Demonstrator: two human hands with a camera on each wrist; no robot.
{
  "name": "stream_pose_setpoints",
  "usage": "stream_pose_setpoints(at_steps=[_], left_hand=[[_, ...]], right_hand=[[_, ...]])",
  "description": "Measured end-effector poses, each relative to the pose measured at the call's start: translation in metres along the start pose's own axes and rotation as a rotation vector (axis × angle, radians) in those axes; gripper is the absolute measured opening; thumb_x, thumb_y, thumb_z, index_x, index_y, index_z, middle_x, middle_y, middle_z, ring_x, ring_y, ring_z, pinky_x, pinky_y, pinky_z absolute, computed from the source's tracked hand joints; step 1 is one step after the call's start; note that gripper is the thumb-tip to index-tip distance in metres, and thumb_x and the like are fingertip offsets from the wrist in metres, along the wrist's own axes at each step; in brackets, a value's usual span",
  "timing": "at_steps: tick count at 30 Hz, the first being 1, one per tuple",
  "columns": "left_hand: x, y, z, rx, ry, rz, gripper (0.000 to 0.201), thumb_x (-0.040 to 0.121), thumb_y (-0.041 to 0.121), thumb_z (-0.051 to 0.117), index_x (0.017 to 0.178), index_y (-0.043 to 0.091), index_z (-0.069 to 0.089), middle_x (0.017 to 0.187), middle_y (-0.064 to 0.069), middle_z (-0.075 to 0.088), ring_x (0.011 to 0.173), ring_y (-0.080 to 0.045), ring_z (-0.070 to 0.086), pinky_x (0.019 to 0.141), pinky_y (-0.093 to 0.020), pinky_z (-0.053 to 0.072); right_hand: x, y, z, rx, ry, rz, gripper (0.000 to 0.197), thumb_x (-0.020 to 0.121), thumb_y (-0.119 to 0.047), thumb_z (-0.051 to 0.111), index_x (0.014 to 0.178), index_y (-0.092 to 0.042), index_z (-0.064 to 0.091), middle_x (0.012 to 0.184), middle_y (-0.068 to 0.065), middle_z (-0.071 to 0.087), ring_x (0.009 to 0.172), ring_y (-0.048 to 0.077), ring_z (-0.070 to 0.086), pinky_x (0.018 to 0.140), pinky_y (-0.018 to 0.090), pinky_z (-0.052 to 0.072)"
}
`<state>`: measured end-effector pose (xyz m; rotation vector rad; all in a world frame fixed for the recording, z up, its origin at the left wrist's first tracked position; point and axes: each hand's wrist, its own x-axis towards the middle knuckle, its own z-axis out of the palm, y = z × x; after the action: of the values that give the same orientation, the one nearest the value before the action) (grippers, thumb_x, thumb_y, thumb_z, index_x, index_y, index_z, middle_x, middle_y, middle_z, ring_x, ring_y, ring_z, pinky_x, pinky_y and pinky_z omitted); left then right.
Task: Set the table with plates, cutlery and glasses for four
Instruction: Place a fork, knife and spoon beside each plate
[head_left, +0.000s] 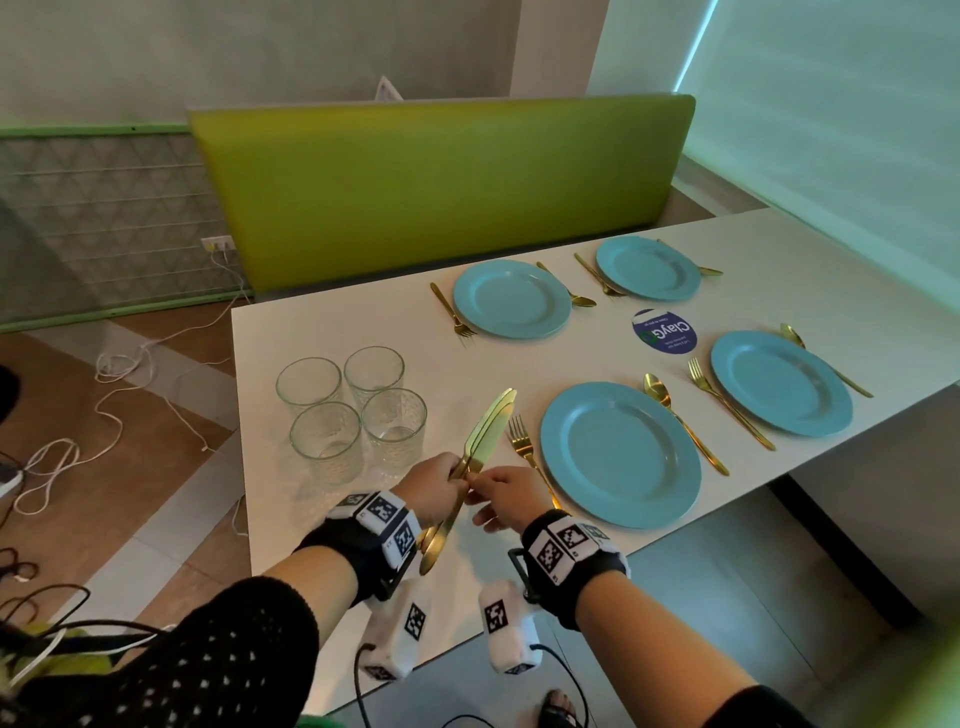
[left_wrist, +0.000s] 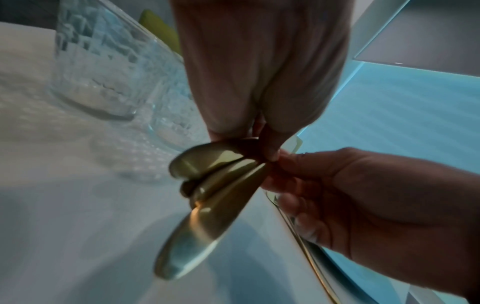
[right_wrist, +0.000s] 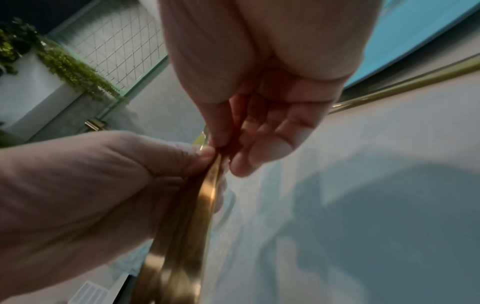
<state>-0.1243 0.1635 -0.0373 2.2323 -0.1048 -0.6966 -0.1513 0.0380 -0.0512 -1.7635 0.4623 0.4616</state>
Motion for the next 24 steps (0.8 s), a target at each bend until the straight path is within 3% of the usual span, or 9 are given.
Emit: stream_pose_setpoints(at_steps=[6, 9, 11, 13, 15, 17, 19, 21, 24], left_hand=[[0.003, 0.003, 0.007, -0.057, 0.036, -0.014, 0.023, 0.095, 0.014, 0.048, 0.115, 0.012, 0.058, 0.102, -0.007, 0.062, 0.086, -0.019, 0.055, 0.072, -0.026, 0.044], [0.006, 0.001, 0.006, -0.126, 0.096, -0.079, 0.021, 0.095, 0.010, 0.045, 0.112, 0.008, 0.058, 0.097, -0.009, 0.058, 0.078, -0.021, 0.054, 0.075, -0.034, 0.053], [0.008, 0.002, 0.003, -0.156, 0.138, -0.110, 0.023, 0.096, 0.009, 0.043, 0.114, 0.006, 0.057, 0.096, -0.010, 0.057, 0.071, -0.018, 0.053, 0.069, -0.032, 0.053], [0.009, 0.003, -0.001, -0.195, 0.156, -0.116, 0.027, 0.097, 0.008, 0.041, 0.121, 0.005, 0.054, 0.096, -0.007, 0.055, 0.066, -0.012, 0.050, 0.059, -0.021, 0.046], [0.010, 0.006, -0.003, -0.234, 0.157, -0.117, 0.030, 0.098, 0.009, 0.041, 0.126, 0.006, 0.051, 0.096, -0.005, 0.054, 0.069, -0.012, 0.051, 0.058, -0.018, 0.044], [0.010, 0.009, -0.004, -0.246, 0.154, -0.113, 0.031, 0.098, 0.009, 0.041, 0.127, 0.007, 0.050, 0.096, -0.004, 0.053, 0.075, -0.014, 0.052, 0.062, -0.020, 0.046], [0.011, 0.009, -0.006, -0.249, 0.155, -0.119, 0.031, 0.098, 0.010, 0.042, 0.127, 0.007, 0.051, 0.100, -0.006, 0.055, 0.080, -0.017, 0.054, 0.072, -0.027, 0.050], [0.012, 0.008, -0.007, -0.252, 0.169, -0.128, 0.029, 0.097, 0.010, 0.042, 0.124, 0.006, 0.052, 0.103, -0.009, 0.056, 0.085, -0.020, 0.055, 0.081, -0.032, 0.052], [0.013, 0.005, -0.010, -0.244, 0.192, -0.137, 0.024, 0.098, 0.010, 0.041, 0.118, 0.006, 0.054, 0.099, -0.007, 0.057, 0.081, -0.019, 0.055, 0.071, -0.027, 0.051]], right_hand=[[0.003, -0.001, -0.009, 0.162, 0.047, 0.025, 0.020, 0.093, -0.013, 0.055, 0.074, -0.011, 0.059, 0.070, 0.004, 0.062, 0.040, 0.008, 0.055, 0.044, 0.020, 0.045], [0.008, 0.001, -0.019, -0.055, 0.149, 0.006, 0.026, 0.093, -0.017, 0.055, 0.067, -0.016, 0.056, 0.070, 0.000, 0.061, 0.044, 0.009, 0.052, 0.046, 0.021, 0.045], [0.012, 0.002, -0.028, -0.241, 0.202, 0.008, 0.028, 0.093, -0.021, 0.055, 0.065, -0.017, 0.056, 0.072, 0.000, 0.062, 0.049, 0.011, 0.052, 0.049, 0.021, 0.047], [0.017, 0.003, -0.033, -0.401, 0.212, 0.020, 0.028, 0.092, -0.024, 0.056, 0.064, -0.019, 0.055, 0.077, 0.003, 0.063, 0.056, 0.013, 0.054, 0.058, 0.026, 0.053], [0.023, 0.003, -0.035, -0.551, 0.199, 0.029, 0.028, 0.091, -0.026, 0.057, 0.063, -0.020, 0.058, 0.083, 0.006, 0.065, 0.069, 0.018, 0.057, 0.078, 0.033, 0.056], [0.028, 0.001, -0.034, -0.677, 0.182, 0.038, 0.022, 0.091, -0.027, 0.057, 0.080, -0.014, 0.071, 0.096, 0.009, 0.069, 0.084, 0.020, 0.061, 0.089, 0.034, 0.054], [0.031, -0.001, -0.032, -0.779, 0.180, 0.034, 0.026, 0.091, -0.027, 0.055, 0.098, -0.009, 0.073, 0.105, 0.008, 0.070, 0.098, 0.023, 0.064, 0.091, 0.032, 0.052], [0.037, 0.000, -0.031, -0.832, 0.188, 0.035, 0.025, 0.089, -0.024, 0.056, 0.100, -0.009, 0.073, 0.105, 0.009, 0.070, 0.100, 0.024, 0.065, 0.088, 0.031, 0.054], [0.043, 0.001, -0.025, -0.889, 0.228, 0.048, 0.025, 0.086, -0.019, 0.054, 0.099, -0.008, 0.072, 0.103, 0.011, 0.070, 0.091, 0.024, 0.065, 0.082, 0.032, 0.056]])
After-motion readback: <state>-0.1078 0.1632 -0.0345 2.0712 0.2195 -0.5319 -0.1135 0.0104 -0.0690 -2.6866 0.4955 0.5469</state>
